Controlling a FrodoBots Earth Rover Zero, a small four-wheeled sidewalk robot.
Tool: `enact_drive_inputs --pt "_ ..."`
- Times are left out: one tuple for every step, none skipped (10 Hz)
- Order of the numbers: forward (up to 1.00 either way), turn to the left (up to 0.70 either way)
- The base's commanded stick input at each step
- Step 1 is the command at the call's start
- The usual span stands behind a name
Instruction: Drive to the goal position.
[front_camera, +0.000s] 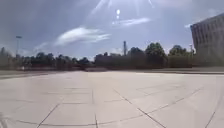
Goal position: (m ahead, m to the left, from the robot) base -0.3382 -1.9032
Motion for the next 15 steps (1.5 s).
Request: enact_drive_inputs --pt "0.70 0.28" --pt "0.70 0.11" --pt "0.70 -0.04" --pt "0.70 -0.04" --pt "0.70 -0.04" --pt "0.70 -0.04" --pt "0.70 -0.04" --pt "0.70 -0.04" --pt "0.70 -0.04" --pt "0.70 -0.04" --pt "0.70 -0.04" --pt "0.70 -0.04" --pt "0.70 -0.04" --pt "0.70 -0.04" --pt "0.70 -0.04"
